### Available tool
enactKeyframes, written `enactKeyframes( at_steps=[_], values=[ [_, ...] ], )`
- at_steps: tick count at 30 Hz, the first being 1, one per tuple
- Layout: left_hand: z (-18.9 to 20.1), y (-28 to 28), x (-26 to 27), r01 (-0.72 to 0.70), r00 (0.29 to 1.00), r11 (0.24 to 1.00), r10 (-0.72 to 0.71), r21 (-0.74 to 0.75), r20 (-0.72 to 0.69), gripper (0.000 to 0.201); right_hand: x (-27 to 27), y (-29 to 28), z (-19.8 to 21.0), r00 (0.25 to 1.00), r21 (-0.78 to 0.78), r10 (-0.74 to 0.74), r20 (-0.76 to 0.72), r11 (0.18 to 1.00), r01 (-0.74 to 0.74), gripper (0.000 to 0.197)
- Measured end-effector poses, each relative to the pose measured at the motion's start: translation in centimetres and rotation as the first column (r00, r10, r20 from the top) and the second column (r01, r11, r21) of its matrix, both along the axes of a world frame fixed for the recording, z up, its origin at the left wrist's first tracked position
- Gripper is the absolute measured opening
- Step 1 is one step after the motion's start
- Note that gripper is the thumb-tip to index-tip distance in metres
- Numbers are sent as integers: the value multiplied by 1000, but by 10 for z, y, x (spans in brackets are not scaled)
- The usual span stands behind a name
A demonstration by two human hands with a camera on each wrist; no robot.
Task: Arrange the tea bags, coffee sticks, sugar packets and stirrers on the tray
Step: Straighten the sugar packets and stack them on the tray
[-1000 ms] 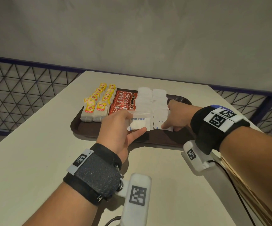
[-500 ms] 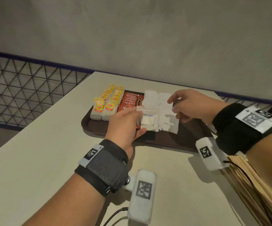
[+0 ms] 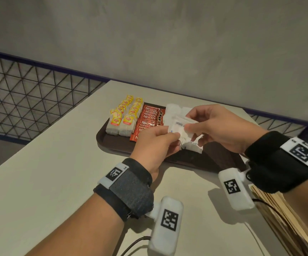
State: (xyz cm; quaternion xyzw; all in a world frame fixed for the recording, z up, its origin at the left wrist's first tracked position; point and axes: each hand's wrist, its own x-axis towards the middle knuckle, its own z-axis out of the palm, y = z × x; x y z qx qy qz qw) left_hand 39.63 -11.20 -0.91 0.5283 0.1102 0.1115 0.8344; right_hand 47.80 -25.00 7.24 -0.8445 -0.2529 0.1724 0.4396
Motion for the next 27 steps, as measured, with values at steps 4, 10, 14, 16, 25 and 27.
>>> enactKeyframes(
  at_steps=[4, 10, 14, 16, 25, 27],
  values=[
    [-4, 1, 1, 3, 1000, 999, -4, 36, 12, 17, -6, -2, -3, 994, -8, 69, -86, 998, -70, 26],
    [-5, 0, 2, -23, 1000, 999, 23, 31, -7, 9, -10, -7, -2, 992, 23, 67, -108, 998, -65, 25],
    [-5, 0, 4, -27, 999, 993, 30, 115, -27, 11, -13, -9, 3, 997, -75, 71, -17, 995, -72, 23],
    [-4, 1, 4, -27, 999, 988, 32, 150, -31, 12, -12, -8, 5, 997, -132, 65, 43, 989, -59, 21],
    [3, 4, 0, -86, 995, 992, 90, 95, -43, 8, 6, -13, 10, 971, -280, 47, 236, 960, 21, 11],
    [4, 6, 1, -120, 990, 991, 124, 55, -72, 10, 19, -20, 4, 977, -303, 13, 212, 952, 53, 16]
  ],
)
